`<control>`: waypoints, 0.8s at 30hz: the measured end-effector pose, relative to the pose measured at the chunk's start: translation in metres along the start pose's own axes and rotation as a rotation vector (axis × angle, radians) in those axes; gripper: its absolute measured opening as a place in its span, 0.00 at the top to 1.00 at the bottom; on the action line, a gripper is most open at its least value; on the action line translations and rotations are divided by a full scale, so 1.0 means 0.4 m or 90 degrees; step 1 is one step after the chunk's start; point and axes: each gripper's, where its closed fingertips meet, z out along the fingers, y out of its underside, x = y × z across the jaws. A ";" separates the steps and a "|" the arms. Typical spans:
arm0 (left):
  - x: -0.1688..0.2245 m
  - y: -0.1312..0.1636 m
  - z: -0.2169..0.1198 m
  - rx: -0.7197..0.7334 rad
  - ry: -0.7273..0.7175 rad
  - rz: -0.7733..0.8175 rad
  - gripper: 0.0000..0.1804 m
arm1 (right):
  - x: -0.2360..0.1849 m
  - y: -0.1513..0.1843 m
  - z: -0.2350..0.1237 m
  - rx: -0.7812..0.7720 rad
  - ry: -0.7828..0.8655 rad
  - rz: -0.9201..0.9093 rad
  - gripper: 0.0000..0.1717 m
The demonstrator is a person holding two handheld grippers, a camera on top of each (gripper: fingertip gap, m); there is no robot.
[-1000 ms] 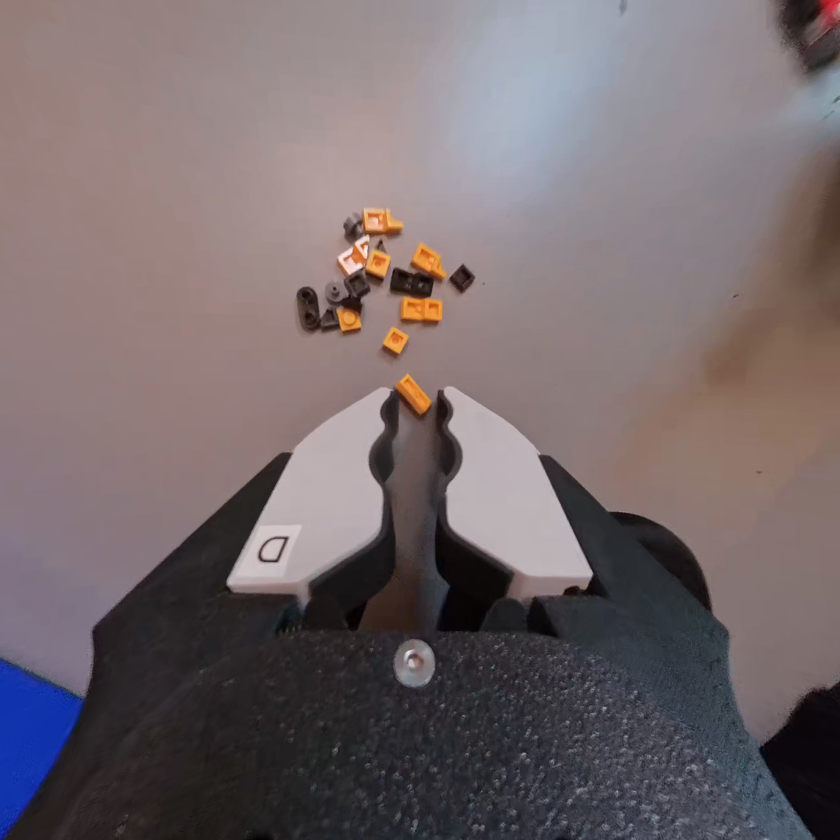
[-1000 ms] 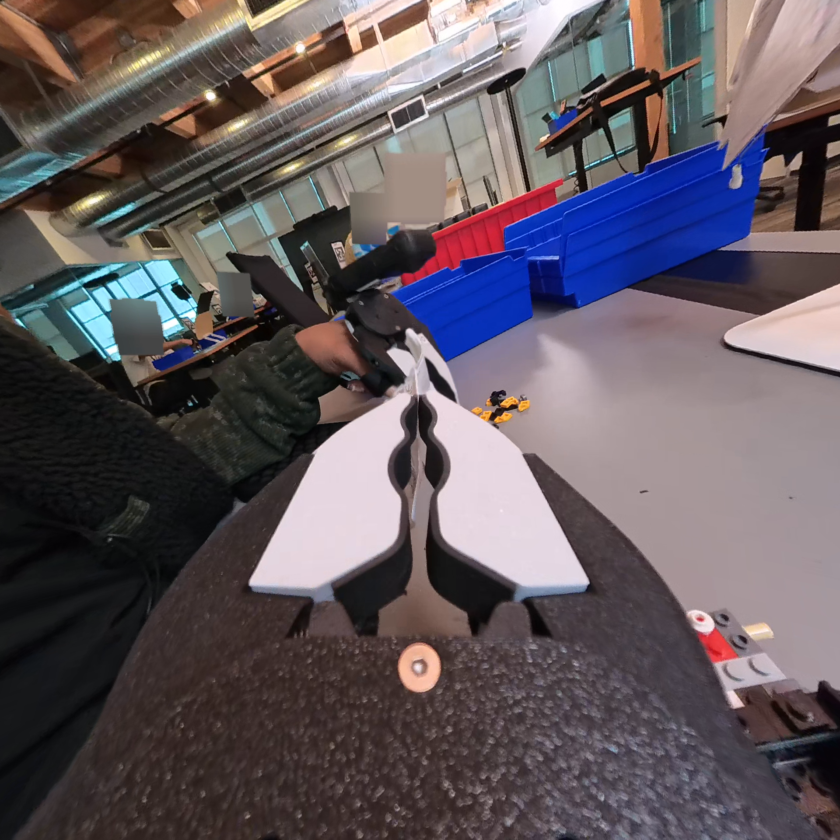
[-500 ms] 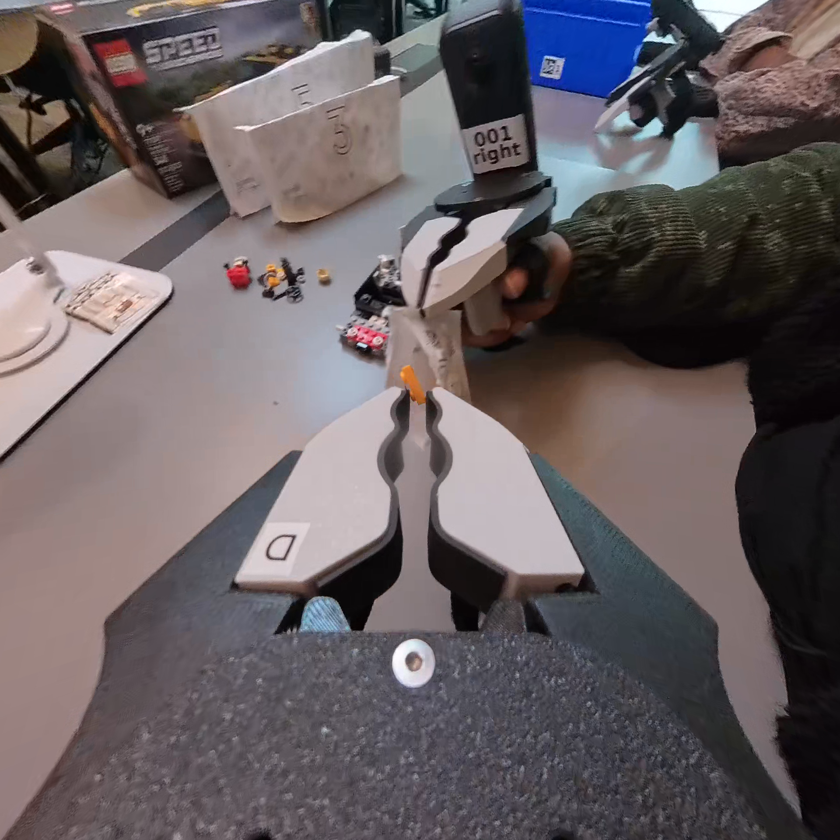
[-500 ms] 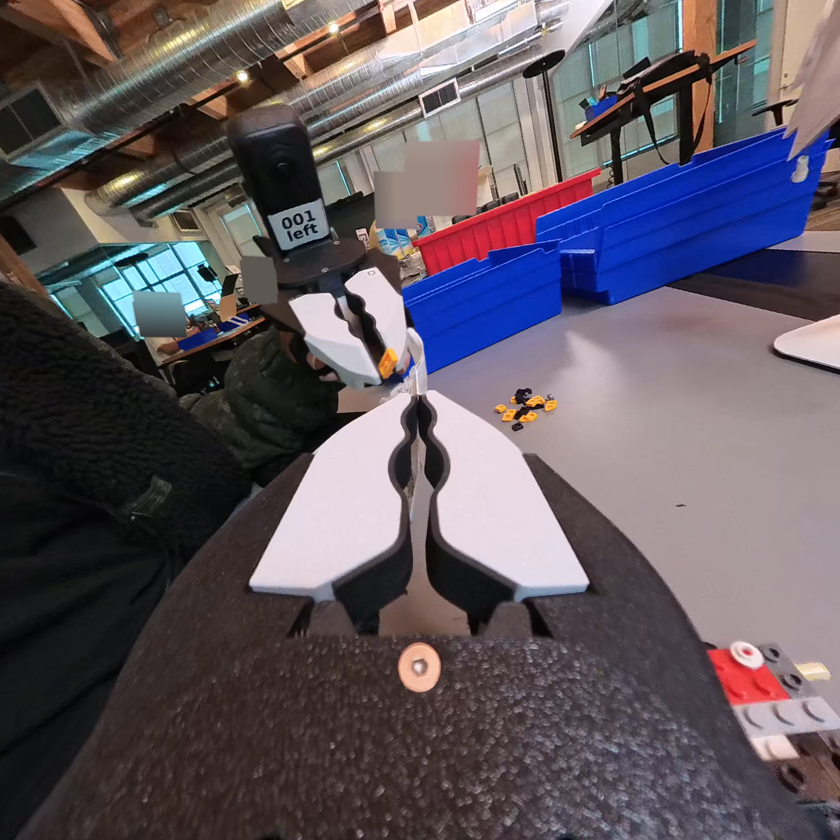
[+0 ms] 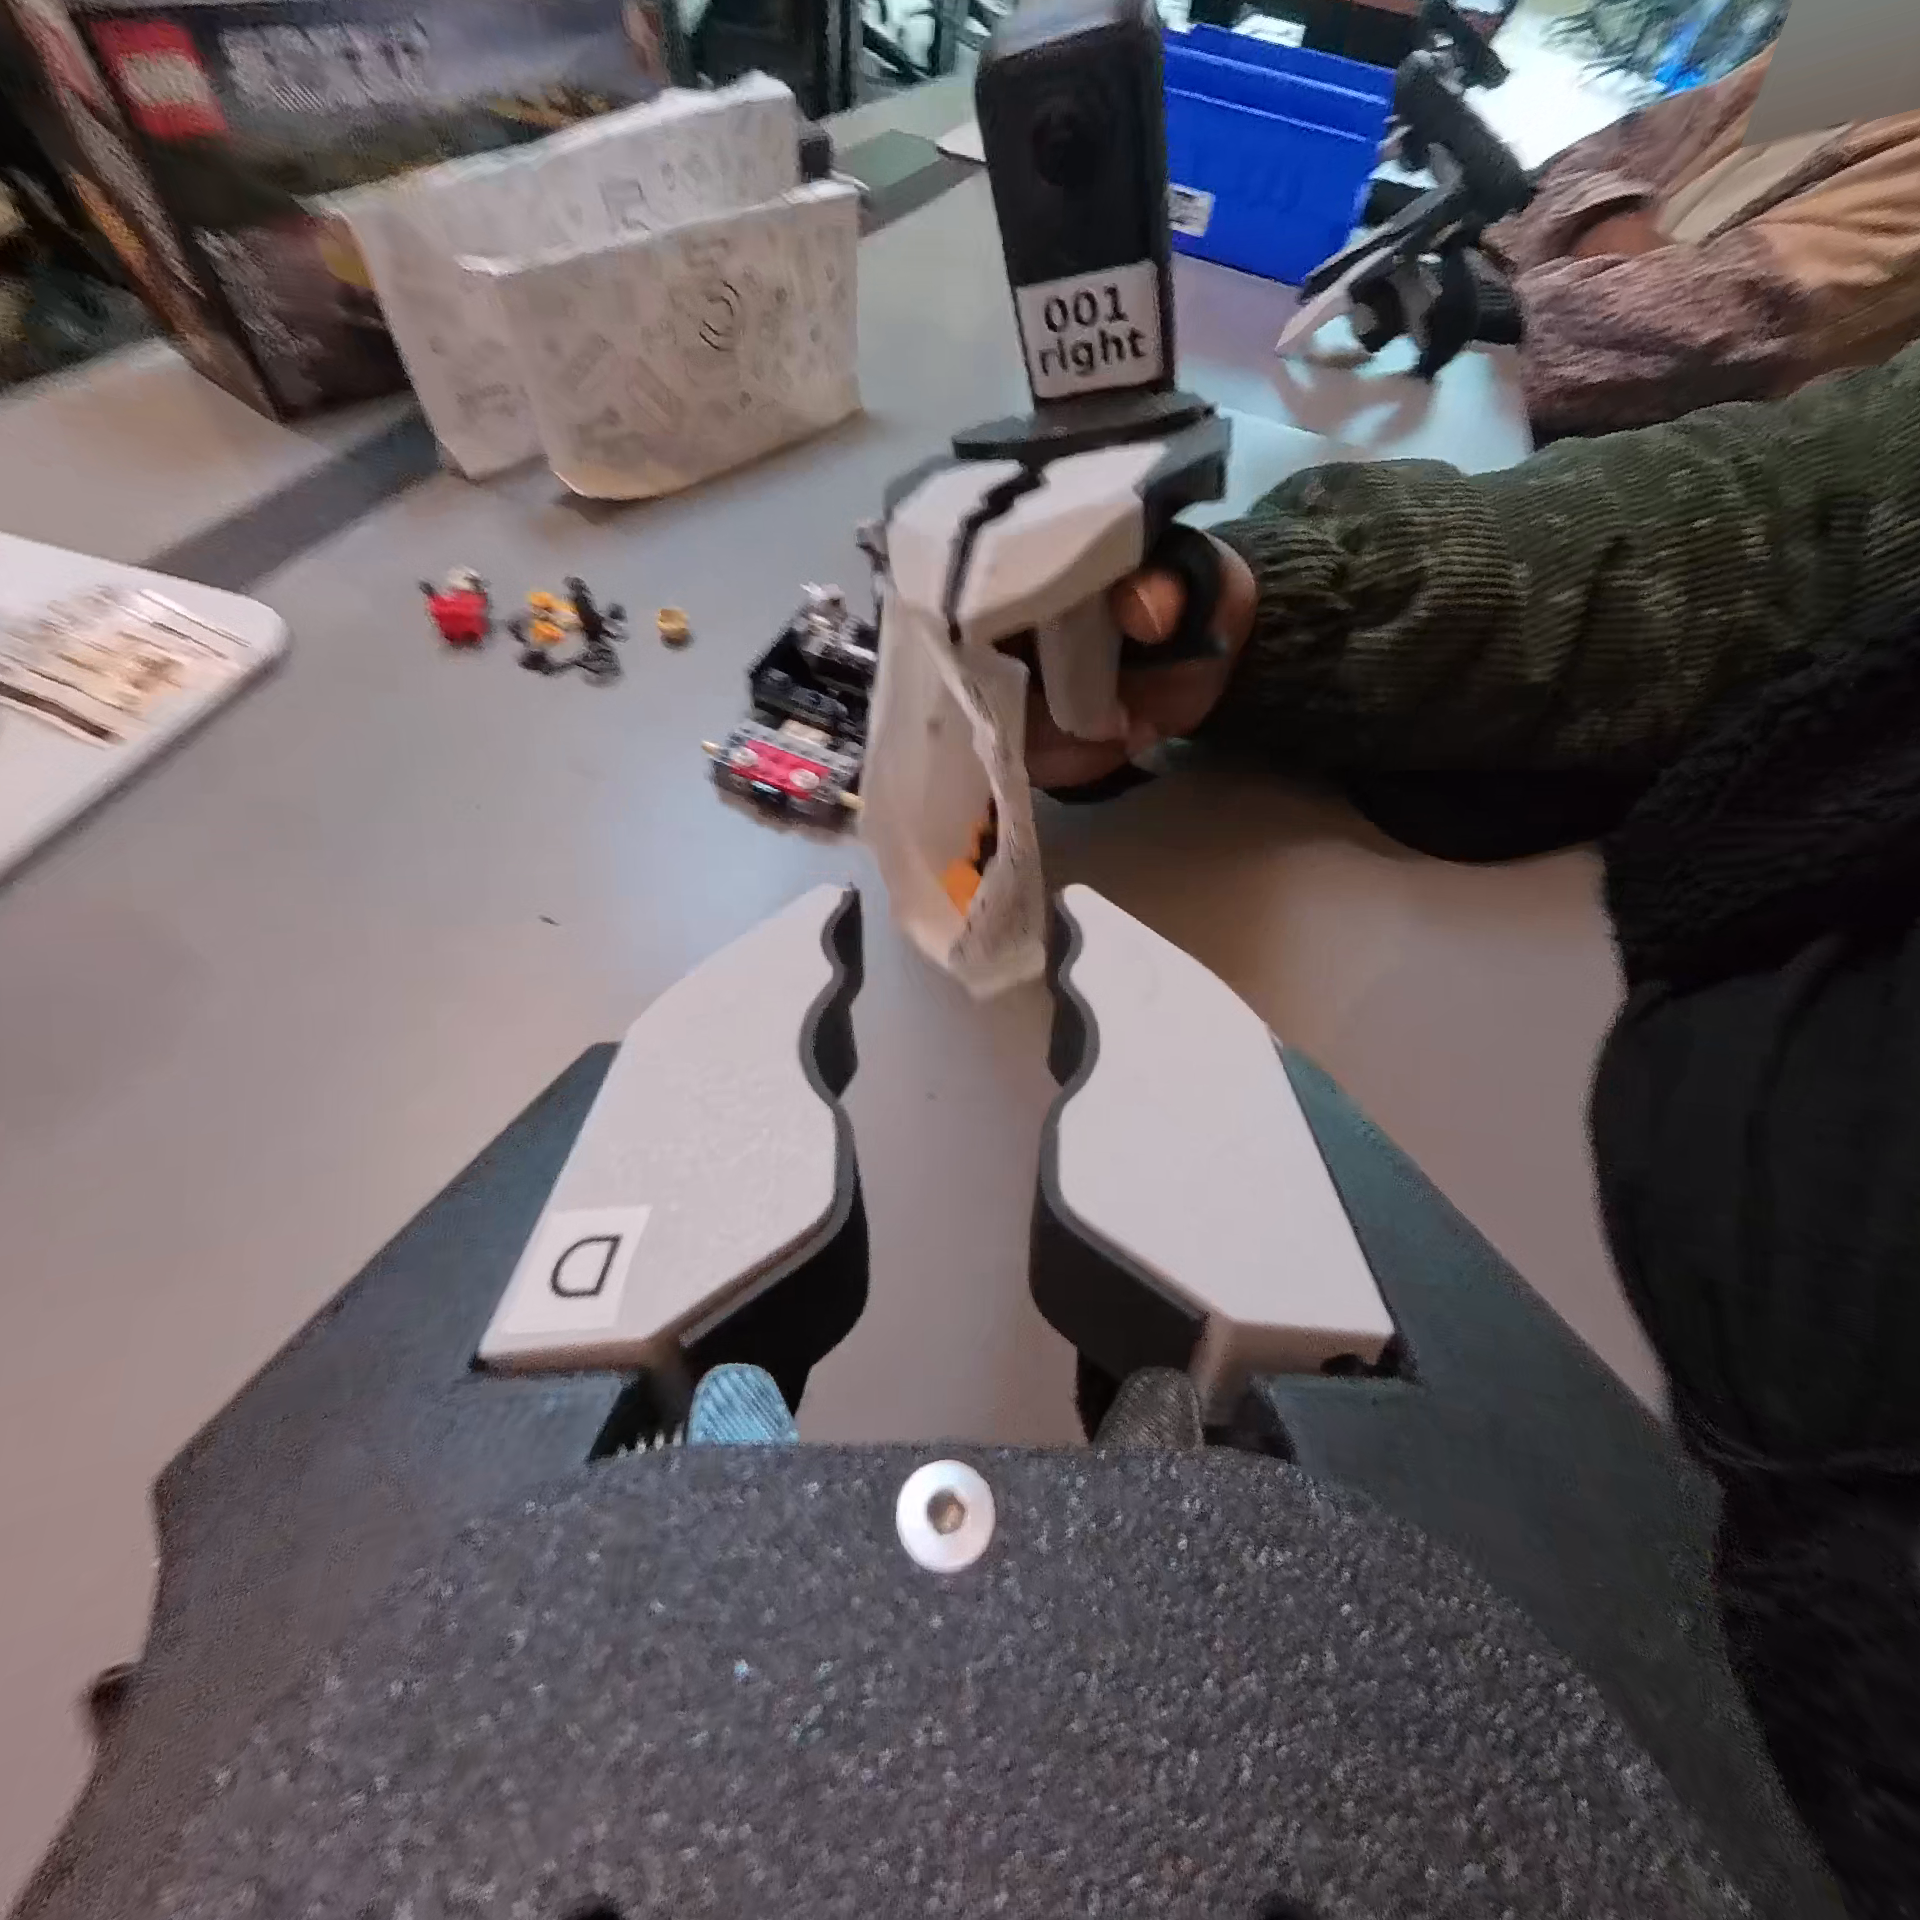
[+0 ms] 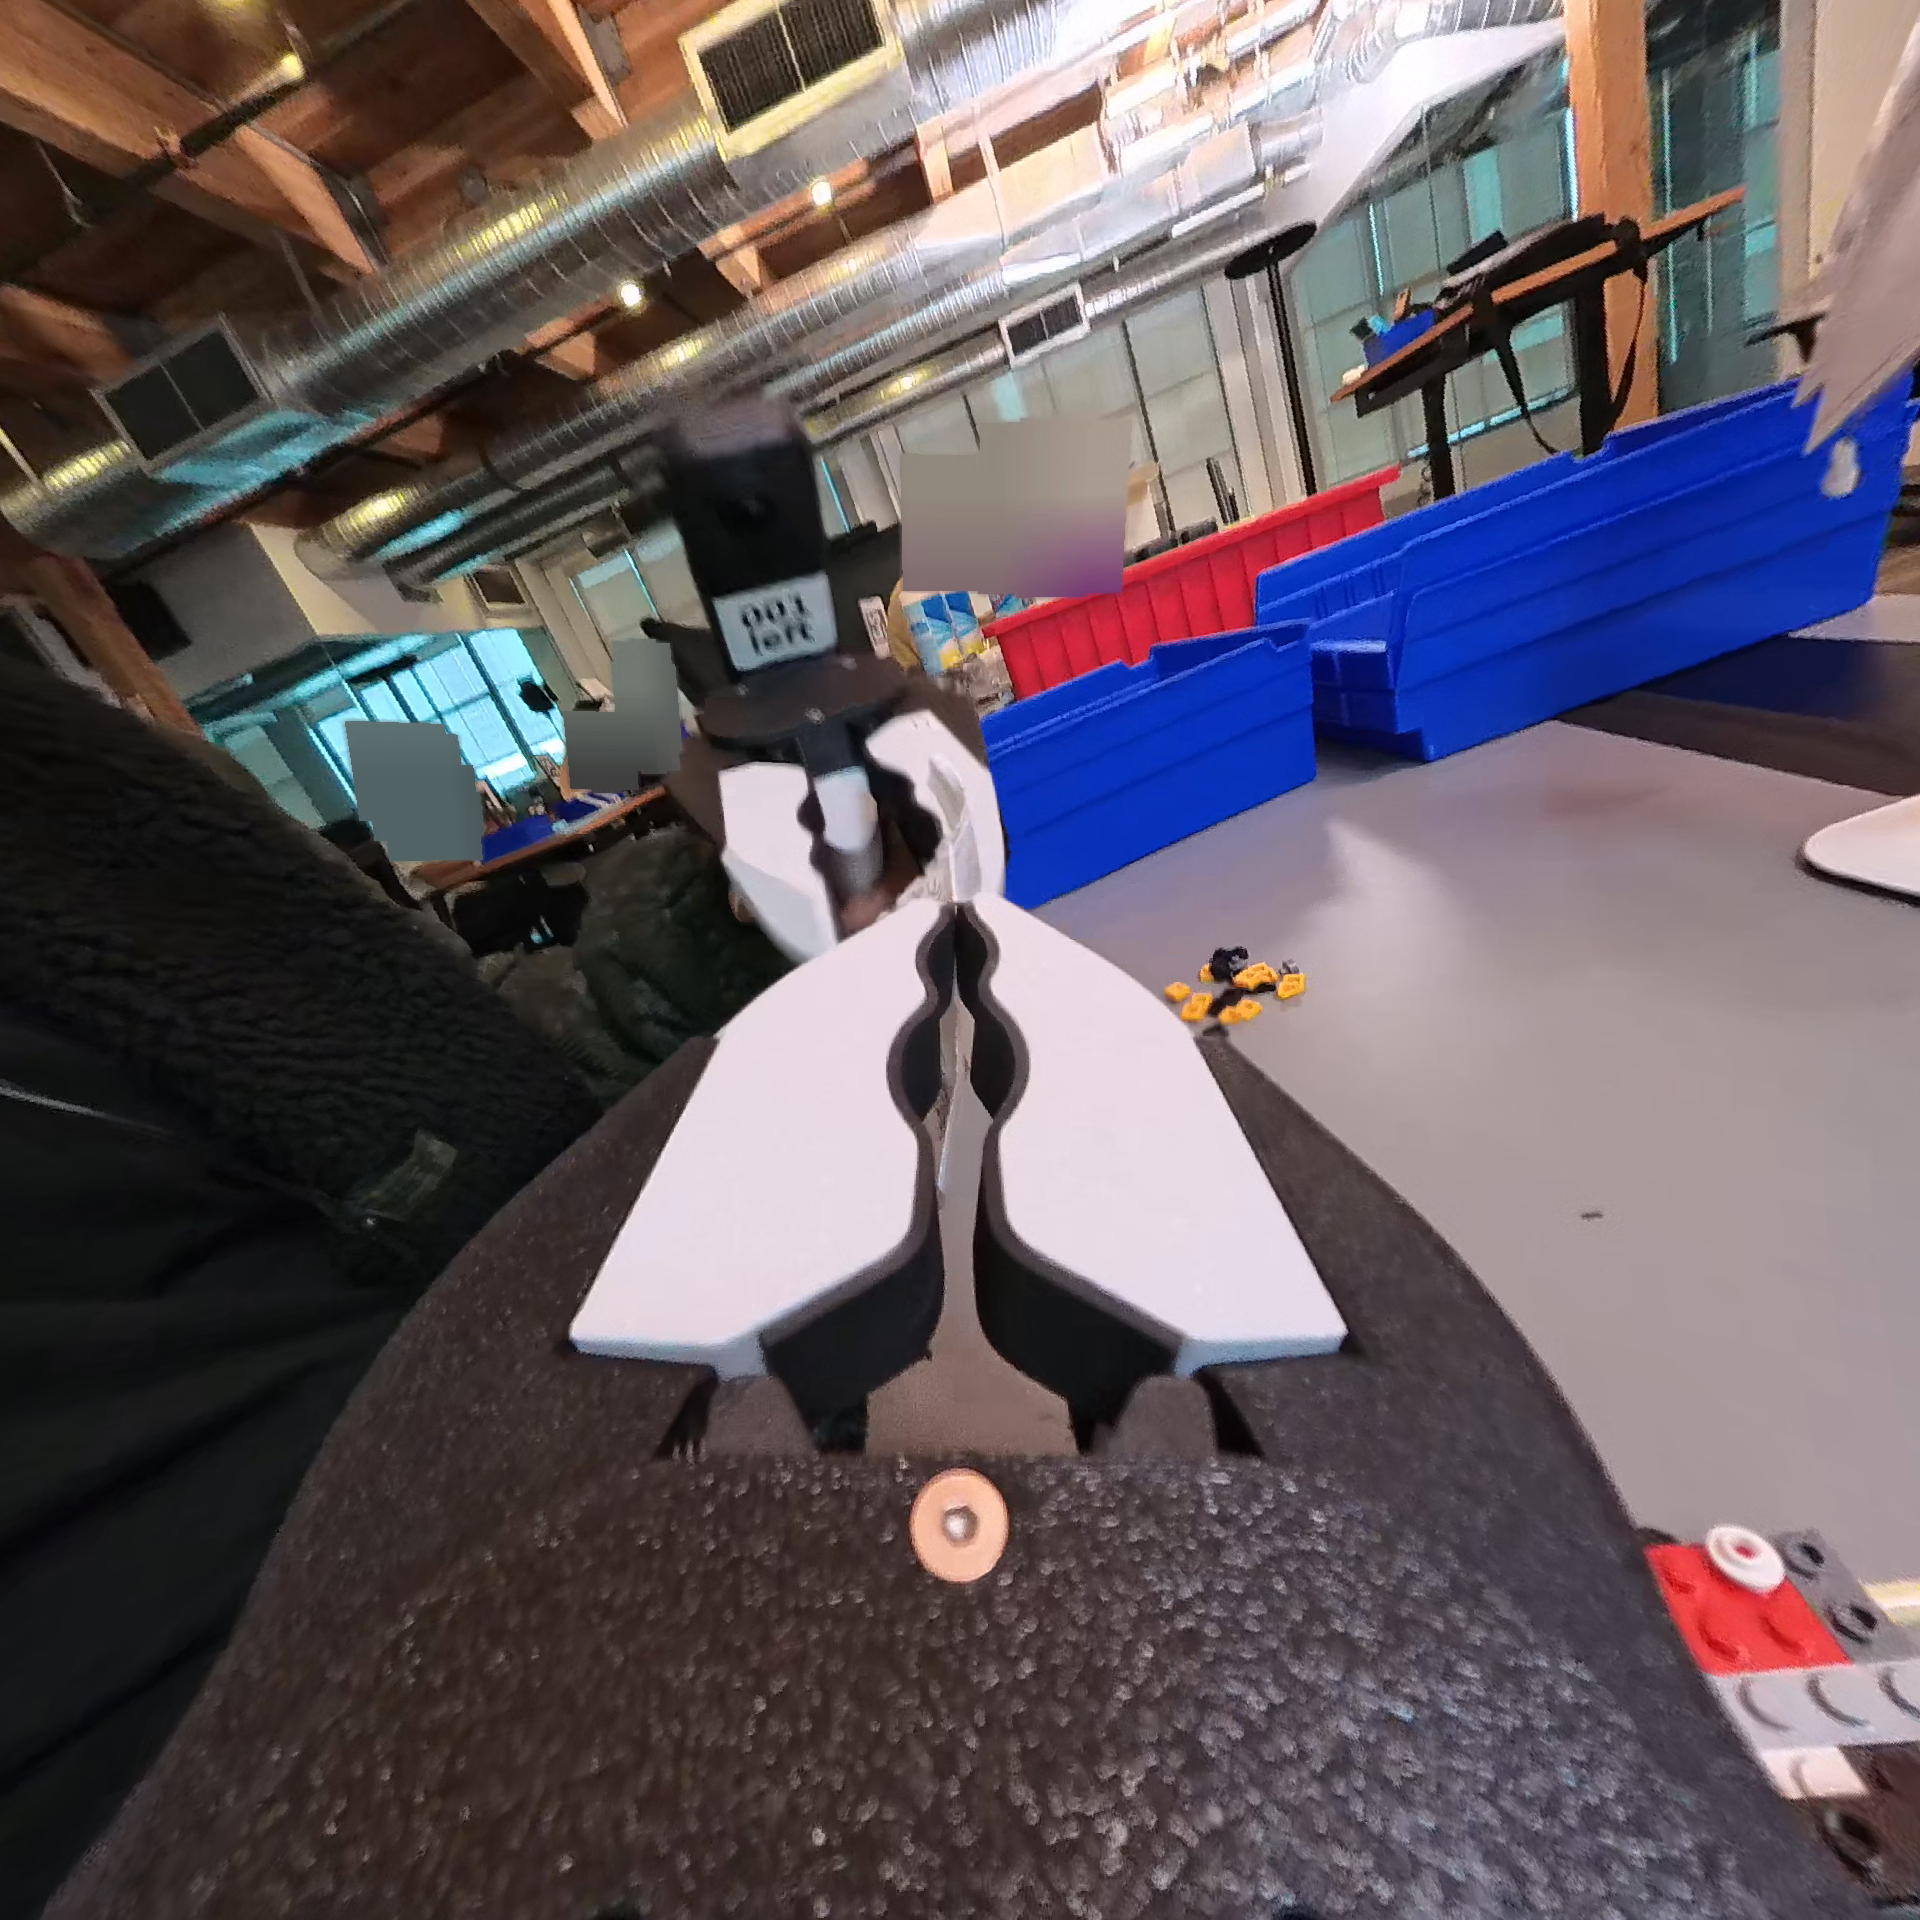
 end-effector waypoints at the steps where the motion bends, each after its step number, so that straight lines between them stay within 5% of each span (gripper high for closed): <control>1: 0.006 0.011 0.006 -0.009 0.023 -0.027 0.79 | -0.001 -0.012 -0.005 0.018 -0.004 0.008 1.00; 3: 0.004 0.027 0.024 -0.025 0.031 -0.059 0.80 | -0.002 -0.034 -0.015 0.053 -0.013 0.021 1.00; 6: -0.006 0.016 0.031 -0.008 0.005 -0.035 1.00 | -0.003 -0.051 -0.023 0.076 -0.019 0.028 1.00; 13: -0.023 -0.065 -0.042 0.115 -0.028 -0.004 1.00 | 0.004 -0.014 -0.018 -0.003 0.012 -0.040 1.00; 18: -0.021 -0.053 -0.043 0.101 -0.024 0.009 1.00 | -0.010 0.006 -0.002 -0.031 0.012 -0.069 1.00; 21: -0.012 -0.043 -0.039 0.100 0.014 -0.024 0.84 | -0.005 -0.011 -0.011 -0.007 0.016 -0.058 1.00; 24: -0.003 -0.028 -0.017 0.080 0.035 -0.040 0.78 | -0.002 -0.031 -0.020 0.023 0.015 -0.042 1.00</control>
